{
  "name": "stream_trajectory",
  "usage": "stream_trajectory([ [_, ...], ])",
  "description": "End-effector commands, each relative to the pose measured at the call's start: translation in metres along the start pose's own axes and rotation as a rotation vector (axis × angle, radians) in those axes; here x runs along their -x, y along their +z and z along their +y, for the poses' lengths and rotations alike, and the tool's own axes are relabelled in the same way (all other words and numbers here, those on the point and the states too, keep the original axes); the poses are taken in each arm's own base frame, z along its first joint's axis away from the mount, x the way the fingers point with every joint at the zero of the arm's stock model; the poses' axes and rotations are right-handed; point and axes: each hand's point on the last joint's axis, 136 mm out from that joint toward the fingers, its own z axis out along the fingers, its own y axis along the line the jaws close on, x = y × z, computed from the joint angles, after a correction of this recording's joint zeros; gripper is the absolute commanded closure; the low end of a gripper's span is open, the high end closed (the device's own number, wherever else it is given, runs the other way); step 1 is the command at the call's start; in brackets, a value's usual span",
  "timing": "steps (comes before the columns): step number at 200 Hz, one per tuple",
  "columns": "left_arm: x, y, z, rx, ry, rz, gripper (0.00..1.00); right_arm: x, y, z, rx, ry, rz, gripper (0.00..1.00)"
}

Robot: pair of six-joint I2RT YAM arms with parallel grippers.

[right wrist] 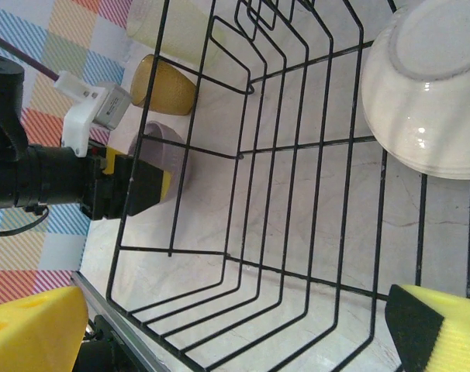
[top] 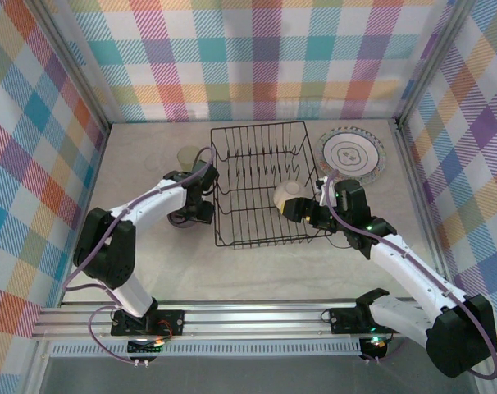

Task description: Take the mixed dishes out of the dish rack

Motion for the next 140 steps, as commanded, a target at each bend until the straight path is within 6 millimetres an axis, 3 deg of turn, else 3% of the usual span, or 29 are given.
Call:
stream_trajectory([
  [1,0.015,-0.033,0.003,-0.018,-0.002,-0.075,0.32,-0.001,-0.003,-0.002,-0.008,-0.018,-0.001,0.01],
  [81,0.009,-0.074,0.046,0.16,0.012,-0.136,0.2,0.01,-0.005,-0.018,-0.135,-0.054,-0.018,0.01],
  [95,0.008,-0.085,0.057,0.197,0.002,-0.166,0.15,0.015,-0.004,-0.022,-0.172,-0.067,-0.021,0.01],
  [104,0.008,-0.091,0.061,0.203,-0.01,-0.19,0.0,0.019,-0.003,-0.023,-0.189,-0.076,-0.023,0.01],
  [140,0.01,-0.124,0.045,-0.005,-0.12,-0.351,0.0,0.036,0.005,-0.026,-0.25,-0.109,-0.017,0.01],
])
